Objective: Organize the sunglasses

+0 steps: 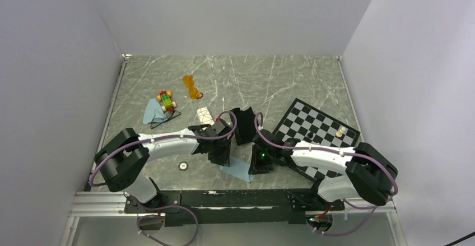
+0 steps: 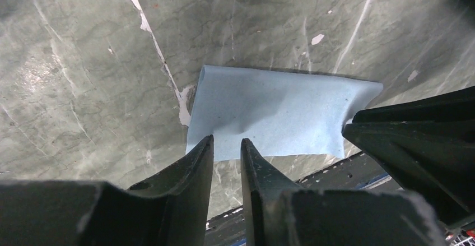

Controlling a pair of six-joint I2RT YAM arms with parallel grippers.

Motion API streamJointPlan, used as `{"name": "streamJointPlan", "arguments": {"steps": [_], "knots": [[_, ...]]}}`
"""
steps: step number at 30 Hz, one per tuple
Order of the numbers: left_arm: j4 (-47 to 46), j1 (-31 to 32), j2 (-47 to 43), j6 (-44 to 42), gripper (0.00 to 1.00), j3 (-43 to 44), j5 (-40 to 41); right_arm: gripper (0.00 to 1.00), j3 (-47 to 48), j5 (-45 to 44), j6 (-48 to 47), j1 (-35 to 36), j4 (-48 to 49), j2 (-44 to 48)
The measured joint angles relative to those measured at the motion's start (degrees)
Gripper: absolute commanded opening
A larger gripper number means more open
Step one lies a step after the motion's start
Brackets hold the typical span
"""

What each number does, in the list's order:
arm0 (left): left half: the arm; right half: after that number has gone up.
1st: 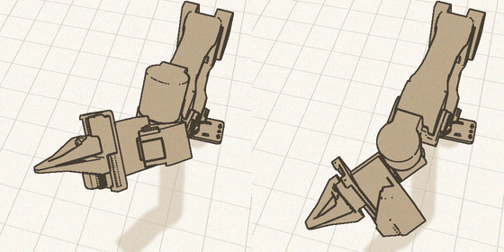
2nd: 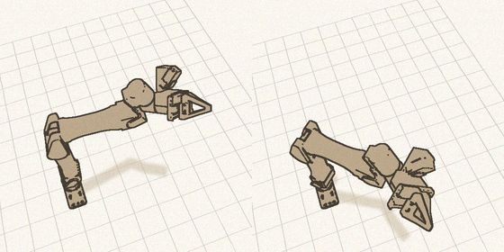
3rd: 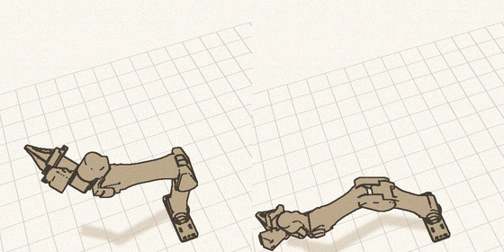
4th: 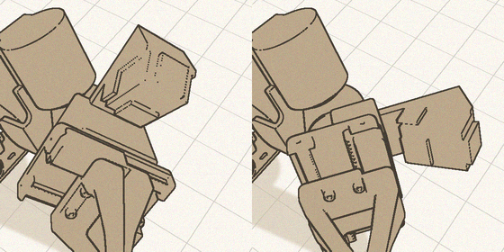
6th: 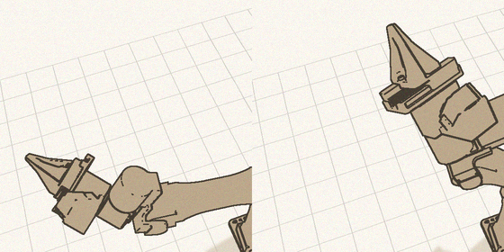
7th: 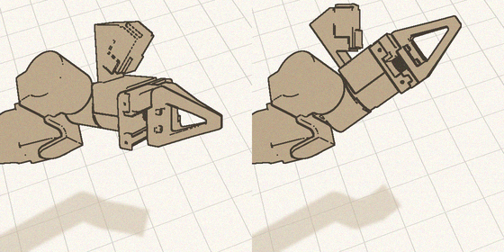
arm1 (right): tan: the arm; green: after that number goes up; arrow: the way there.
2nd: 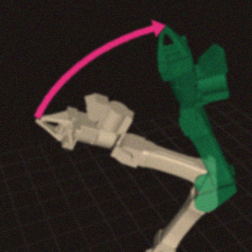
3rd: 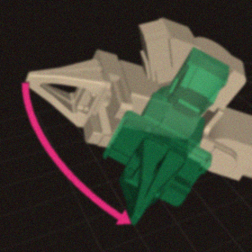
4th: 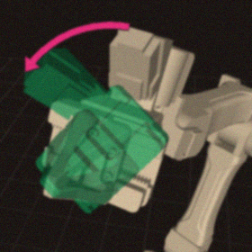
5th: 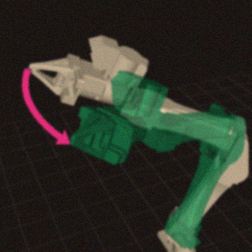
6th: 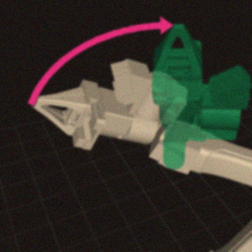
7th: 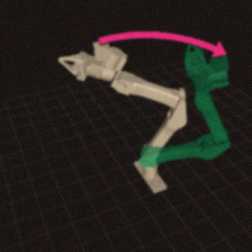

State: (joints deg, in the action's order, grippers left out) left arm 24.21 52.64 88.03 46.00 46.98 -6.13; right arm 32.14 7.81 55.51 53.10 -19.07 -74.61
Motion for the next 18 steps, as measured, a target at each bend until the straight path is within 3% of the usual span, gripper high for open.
{"name": "streamJointPlan", "arguments": {"steps": [10,18], "knots": [[0.09,-0.17,1.49,0.42,0.25,-0.09,0.48,0.28,0.02,-0.11,-0.15,-0.55,0.79,-1.99],[0.09,-0.17,1.38,1.03,0.32,-0.09,0.68,0.30,0.02,-5.07,-2.16,-2.38,-6.51,2.34]]}}
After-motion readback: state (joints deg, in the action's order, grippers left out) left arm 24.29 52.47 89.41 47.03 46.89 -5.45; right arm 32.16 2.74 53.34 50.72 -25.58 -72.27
